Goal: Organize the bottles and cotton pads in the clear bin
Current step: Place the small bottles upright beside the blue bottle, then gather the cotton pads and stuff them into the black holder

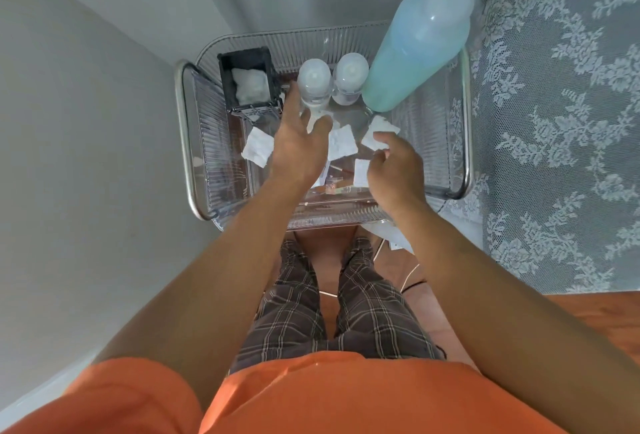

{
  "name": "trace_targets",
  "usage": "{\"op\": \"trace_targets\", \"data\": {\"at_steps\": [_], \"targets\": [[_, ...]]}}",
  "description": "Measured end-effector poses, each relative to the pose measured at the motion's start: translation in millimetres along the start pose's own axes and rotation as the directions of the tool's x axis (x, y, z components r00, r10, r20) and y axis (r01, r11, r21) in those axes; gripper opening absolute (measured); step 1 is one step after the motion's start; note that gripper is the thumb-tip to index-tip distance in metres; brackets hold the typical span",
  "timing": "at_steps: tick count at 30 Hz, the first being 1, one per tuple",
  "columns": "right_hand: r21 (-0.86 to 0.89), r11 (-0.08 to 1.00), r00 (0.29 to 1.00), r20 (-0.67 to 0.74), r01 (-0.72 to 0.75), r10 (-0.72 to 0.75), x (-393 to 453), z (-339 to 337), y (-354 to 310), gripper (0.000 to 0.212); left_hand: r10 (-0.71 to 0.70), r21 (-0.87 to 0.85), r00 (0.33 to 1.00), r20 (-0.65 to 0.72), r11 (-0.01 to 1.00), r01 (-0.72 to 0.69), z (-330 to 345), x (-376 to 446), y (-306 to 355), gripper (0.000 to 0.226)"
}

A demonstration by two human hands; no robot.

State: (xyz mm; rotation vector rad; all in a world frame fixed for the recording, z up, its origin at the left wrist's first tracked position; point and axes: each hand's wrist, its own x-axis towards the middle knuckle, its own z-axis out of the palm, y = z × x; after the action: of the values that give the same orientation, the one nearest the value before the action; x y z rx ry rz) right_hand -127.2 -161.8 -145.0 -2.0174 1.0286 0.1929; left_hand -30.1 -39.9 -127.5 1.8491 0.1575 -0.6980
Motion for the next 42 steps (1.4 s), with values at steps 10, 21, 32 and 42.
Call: {"op": "trace_targets", "data": {"at_steps": [10, 21, 32, 42], "targets": [[-0.345, 0.938, 0.998, -0.06, -0.046, 0.027, 43, 11, 5, 0.042, 0.117, 0.598, 0.993, -0.029, 0.798, -0.077, 9, -6, -55, 0.04], [-0.178, 0.983, 0.999, 0.03, 0.044, -0.039, 8, -5, 3, 0.004, 0.115, 0.896, 0.992, 0.053, 0.432, -0.098, 37, 35, -47, 0.031], [0.088, 0.901, 0.9, 0.069, 0.425, -0.431, -17, -34, -96, 0.021, 0.171, 0.815, 0.985, -0.017, 0.574, -0.085, 13, -10, -80, 0.033], [-0.286, 0.712, 0.767, 0.286, 0.641, -0.575, 41, 44, -185, 0.018, 0.134, 0.563, 0.991, -0.014, 0.82, -0.103, -20, -60, -67, 0.017]]}}
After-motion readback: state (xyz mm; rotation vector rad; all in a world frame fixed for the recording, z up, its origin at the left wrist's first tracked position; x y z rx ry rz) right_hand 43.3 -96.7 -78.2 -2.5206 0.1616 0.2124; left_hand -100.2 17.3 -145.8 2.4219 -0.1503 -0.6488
